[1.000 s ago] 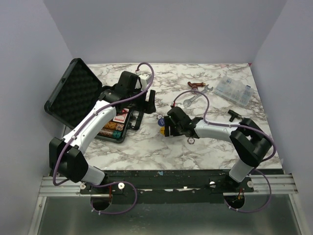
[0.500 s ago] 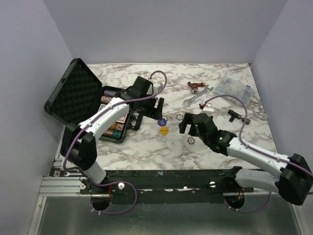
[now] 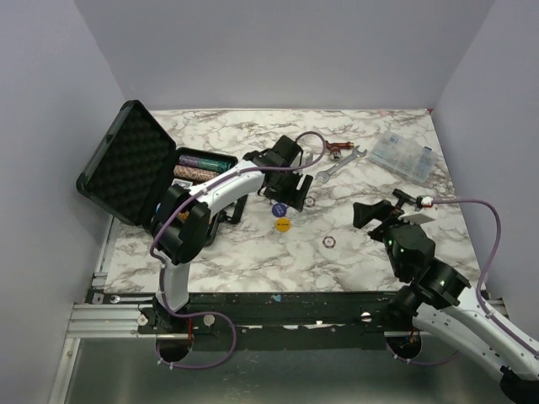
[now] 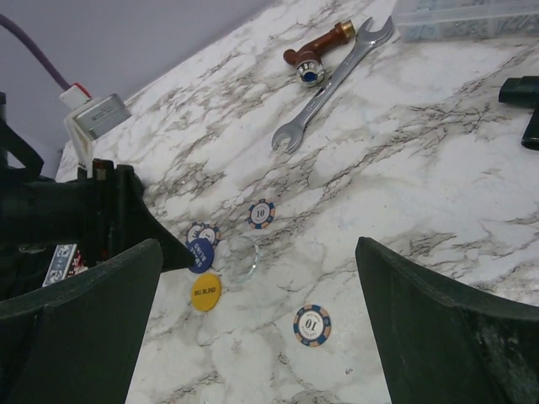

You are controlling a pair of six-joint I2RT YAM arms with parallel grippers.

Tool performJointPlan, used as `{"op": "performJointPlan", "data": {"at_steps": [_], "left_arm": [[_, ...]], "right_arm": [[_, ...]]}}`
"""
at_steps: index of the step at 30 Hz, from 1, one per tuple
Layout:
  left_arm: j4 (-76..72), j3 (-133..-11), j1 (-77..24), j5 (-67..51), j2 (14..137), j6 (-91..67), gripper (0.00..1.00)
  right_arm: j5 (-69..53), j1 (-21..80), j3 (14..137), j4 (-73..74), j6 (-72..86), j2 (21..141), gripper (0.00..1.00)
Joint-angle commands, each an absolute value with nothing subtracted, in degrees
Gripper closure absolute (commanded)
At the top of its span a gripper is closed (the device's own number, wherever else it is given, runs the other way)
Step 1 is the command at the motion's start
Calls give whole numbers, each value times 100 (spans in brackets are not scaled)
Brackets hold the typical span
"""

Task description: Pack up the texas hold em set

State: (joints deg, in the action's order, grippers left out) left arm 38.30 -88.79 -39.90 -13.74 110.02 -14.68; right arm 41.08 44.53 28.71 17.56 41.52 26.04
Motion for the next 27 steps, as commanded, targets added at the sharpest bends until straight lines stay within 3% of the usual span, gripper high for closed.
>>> {"op": "performJointPlan", "data": {"at_steps": [1, 13, 20, 27], "left_arm": [[4146, -9525, -4310, -692, 11539, -1742, 27], [4738, -10364, -4724, 68, 12501, -2064, 27], [4856, -10518, -4722, 317, 12743, -2015, 22], [4927, -10734, -4729, 361, 12970, -1995, 25]], "right_arm": [[4305, 4447, 2670, 2041, 4071, 2216, 0], [4005, 4447, 2522, 1859, 3780, 1811, 0], [3922, 4447, 2470, 1749, 3708, 1806, 0], [3928, 4447, 2436, 1716, 3686, 1785, 0]]}}
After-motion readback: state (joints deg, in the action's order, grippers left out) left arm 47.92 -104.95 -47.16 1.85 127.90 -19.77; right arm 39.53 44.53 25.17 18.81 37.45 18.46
